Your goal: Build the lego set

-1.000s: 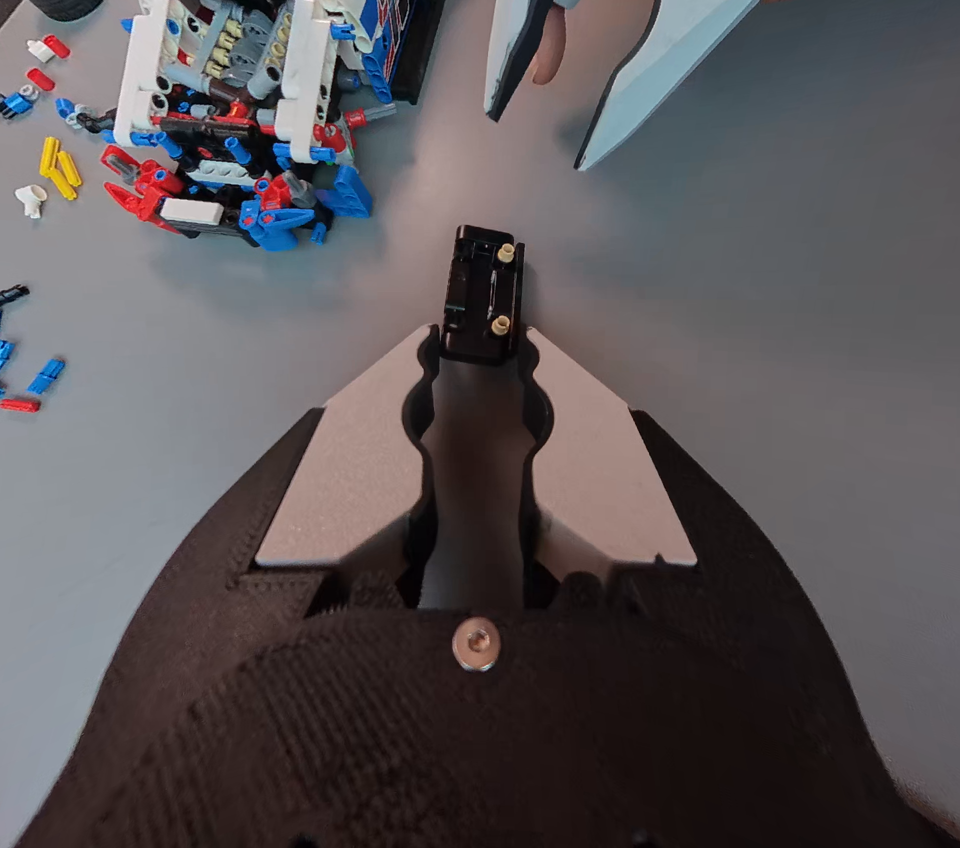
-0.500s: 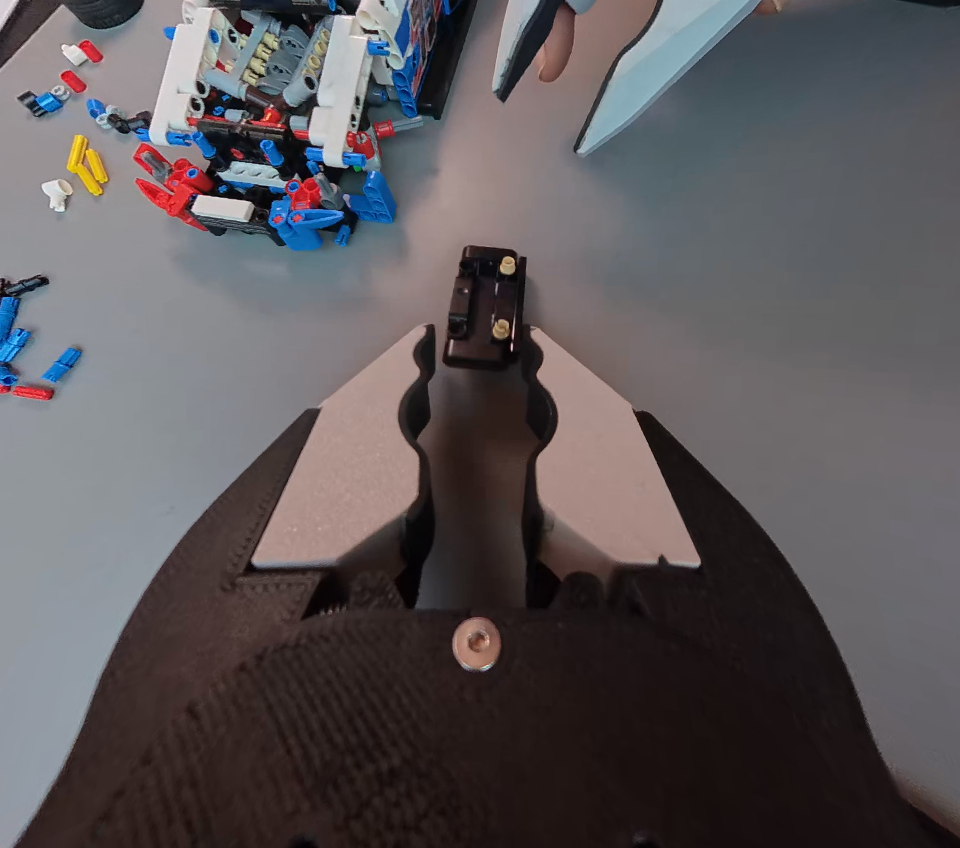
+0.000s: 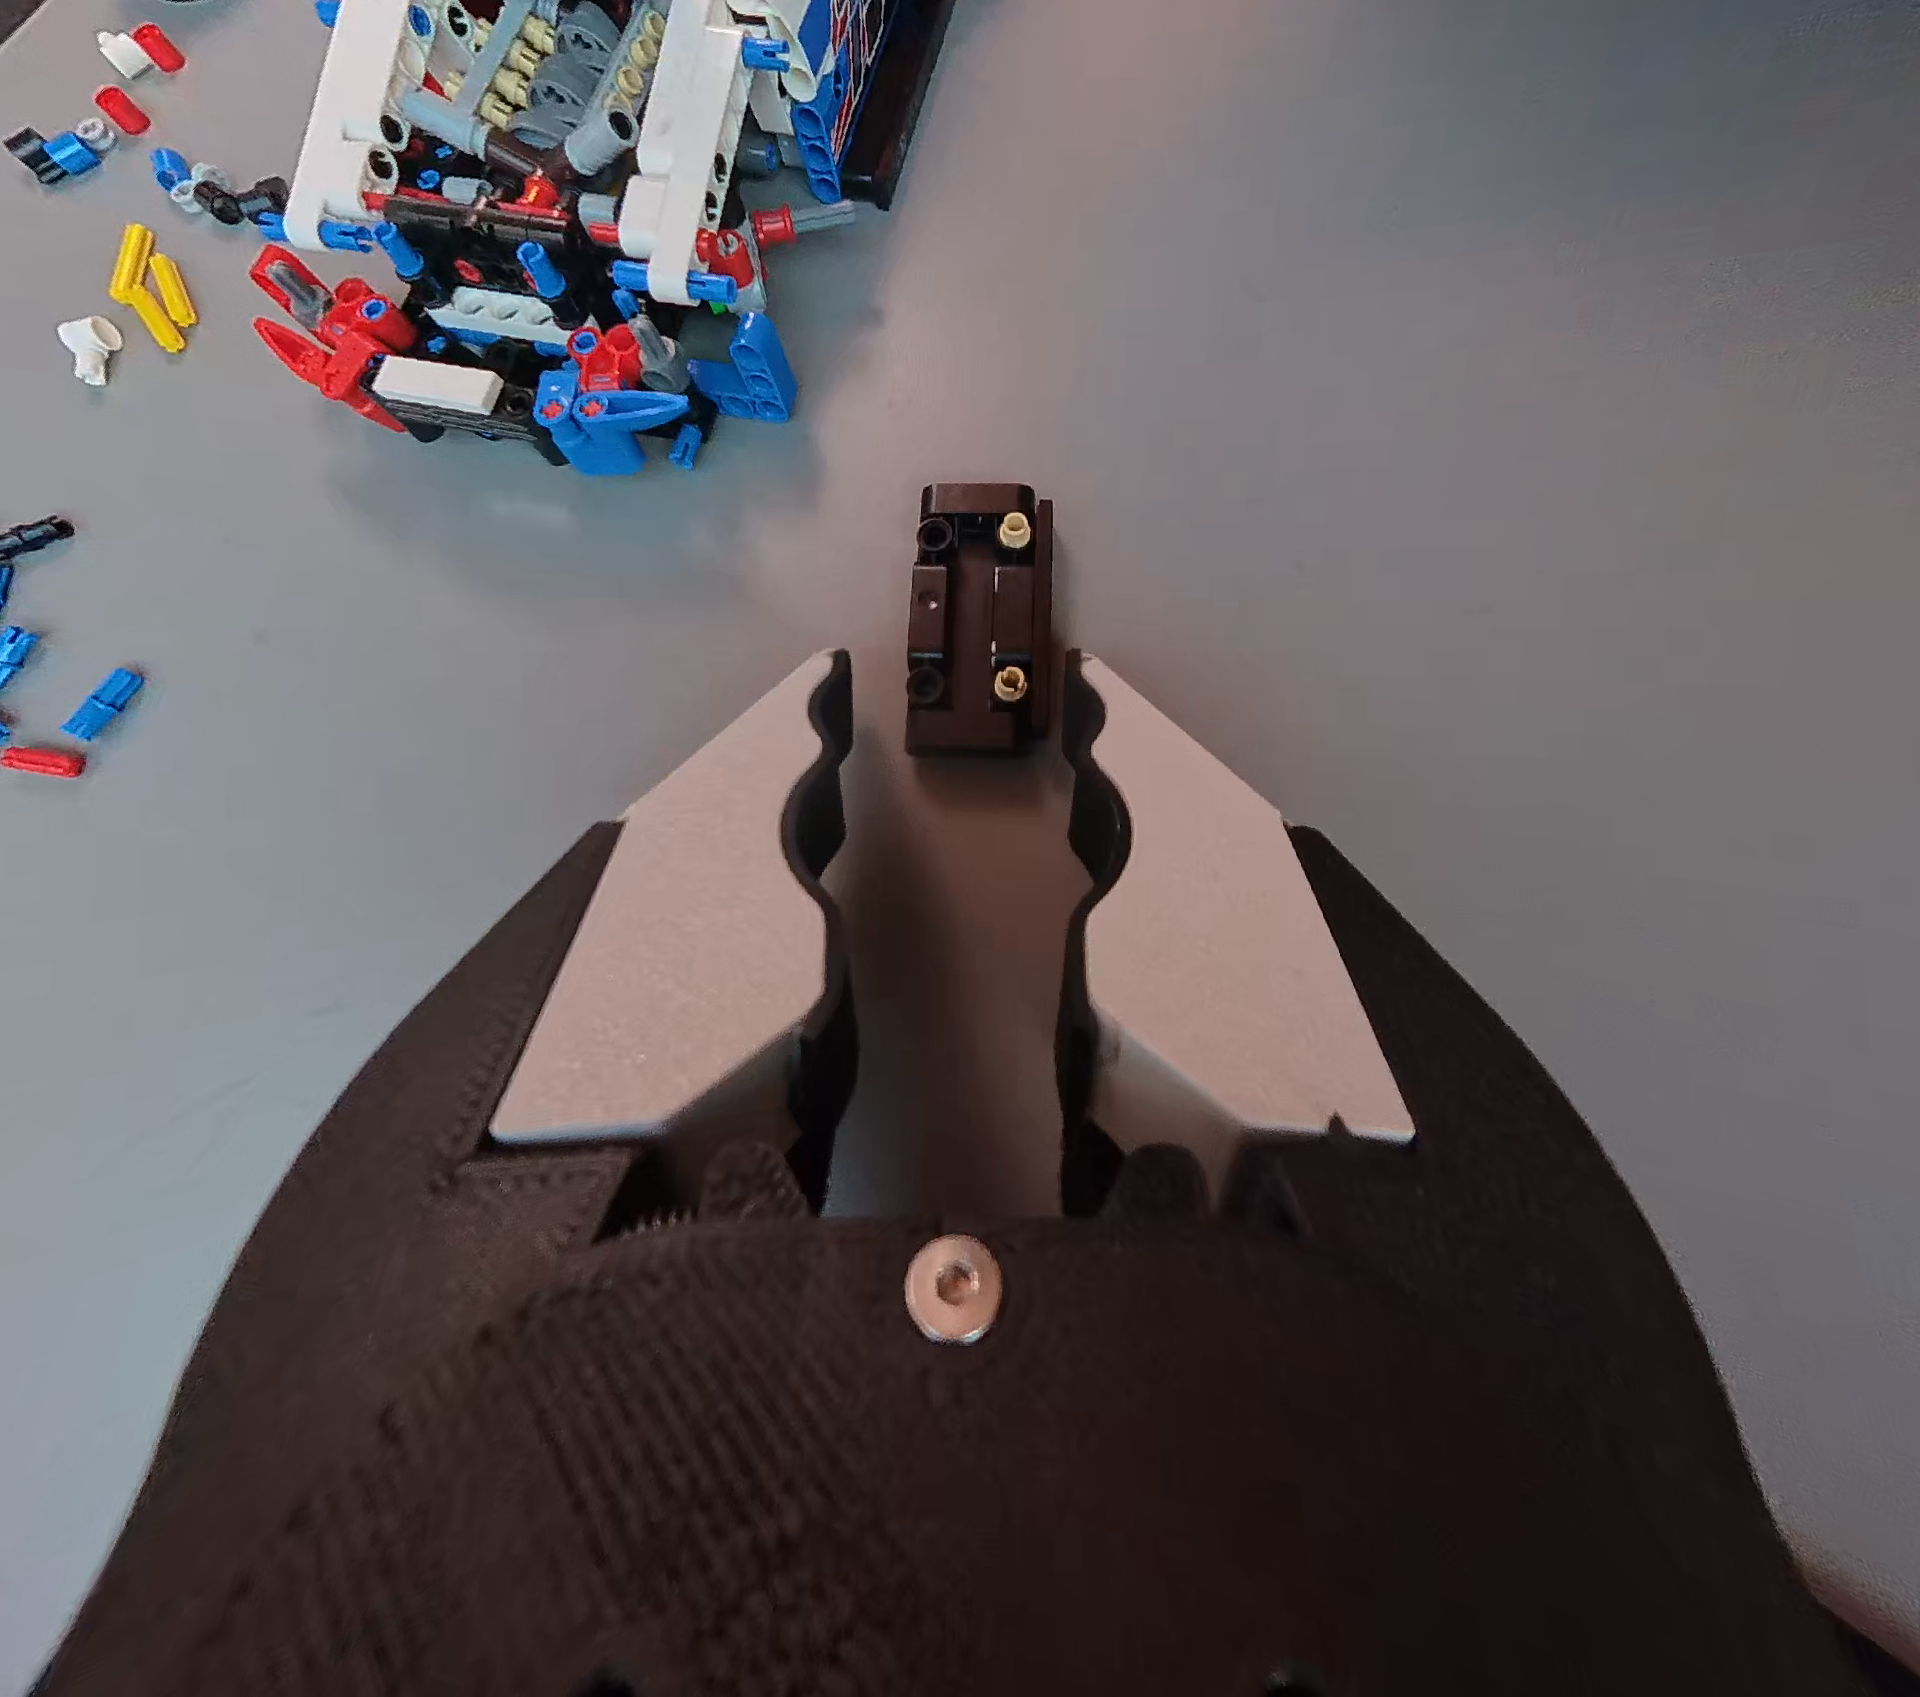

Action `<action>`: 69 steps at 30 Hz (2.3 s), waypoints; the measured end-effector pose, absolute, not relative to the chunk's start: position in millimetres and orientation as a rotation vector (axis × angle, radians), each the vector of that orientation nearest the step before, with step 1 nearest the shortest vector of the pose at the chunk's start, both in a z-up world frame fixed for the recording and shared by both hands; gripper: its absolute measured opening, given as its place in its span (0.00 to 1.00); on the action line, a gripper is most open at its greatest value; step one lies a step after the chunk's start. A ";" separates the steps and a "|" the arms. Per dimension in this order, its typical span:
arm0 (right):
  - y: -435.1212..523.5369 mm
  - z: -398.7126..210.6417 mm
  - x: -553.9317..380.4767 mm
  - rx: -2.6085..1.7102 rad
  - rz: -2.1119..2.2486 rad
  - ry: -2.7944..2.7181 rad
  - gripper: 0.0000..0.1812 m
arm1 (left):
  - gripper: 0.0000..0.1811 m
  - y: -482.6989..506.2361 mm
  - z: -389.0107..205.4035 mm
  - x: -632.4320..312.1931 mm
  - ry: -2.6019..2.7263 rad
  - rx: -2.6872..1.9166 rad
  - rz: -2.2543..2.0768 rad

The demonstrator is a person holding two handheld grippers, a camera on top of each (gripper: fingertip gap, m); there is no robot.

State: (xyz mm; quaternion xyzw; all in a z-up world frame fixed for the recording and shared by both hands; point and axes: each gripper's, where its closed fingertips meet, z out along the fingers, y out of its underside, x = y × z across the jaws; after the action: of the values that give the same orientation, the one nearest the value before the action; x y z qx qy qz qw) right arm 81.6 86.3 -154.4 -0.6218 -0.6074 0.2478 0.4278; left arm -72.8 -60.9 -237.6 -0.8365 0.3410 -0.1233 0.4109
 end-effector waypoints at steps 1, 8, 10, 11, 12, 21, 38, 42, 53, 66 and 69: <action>94.5 -158.2 94.6 -1.579 0.593 -1.510 0.18 | 0.20 -61.4 -238.2 -72.5 0.861 -2.109 -0.312; 96.8 -215.7 143.8 -1.831 0.562 -1.655 0.25 | 0.14 -63.0 -239.9 -70.2 0.885 -2.112 -0.307; 92.2 -223.2 142.9 -1.864 0.569 -1.687 0.27 | 0.14 -64.8 -239.9 -68.0 0.901 -2.108 -0.311; 88.4 -225.4 141.0 -1.873 0.580 -1.703 0.28 | 0.14 -66.1 -239.9 -66.5 0.912 -2.106 -0.313; 86.0 -227.2 138.8 -1.876 0.578 -1.715 0.29 | 0.14 -67.3 -239.9 -64.9 0.924 -2.102 -0.314; 84.4 -241.4 133.0 -1.933 0.481 -1.755 0.12 | 0.14 -74.6 -239.8 -52.2 0.995 -2.074 -0.342; -44.2 -207.3 17.4 -1.312 0.815 -2.021 0.08 | 0.14 -79.8 -239.4 -37.9 1.062 -2.028 -0.349; -34.5 -199.1 26.8 -1.369 0.894 -1.965 0.15 | 0.14 -79.7 -239.3 -38.9 1.066 -2.027 -0.339; -65.4 -239.8 19.0 -1.325 0.723 -2.228 0.22 | 0.14 -80.8 -239.5 -38.8 1.076 -2.026 -0.342; -57.5 -197.3 14.5 -1.347 1.009 -1.982 0.11 | 0.15 -85.5 -239.7 -35.0 1.092 -2.023 -0.386; -46.1 -178.1 6.9 -1.376 1.125 -1.803 0.11 | 0.17 -86.3 -236.7 -33.9 1.075 -2.018 -0.427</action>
State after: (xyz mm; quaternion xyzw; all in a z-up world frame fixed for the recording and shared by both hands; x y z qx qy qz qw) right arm 6.9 -46.1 -178.1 -0.5185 -0.6793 0.4238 0.3001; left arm -33.9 -86.3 -236.7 -0.7965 0.4241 -0.1687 0.3966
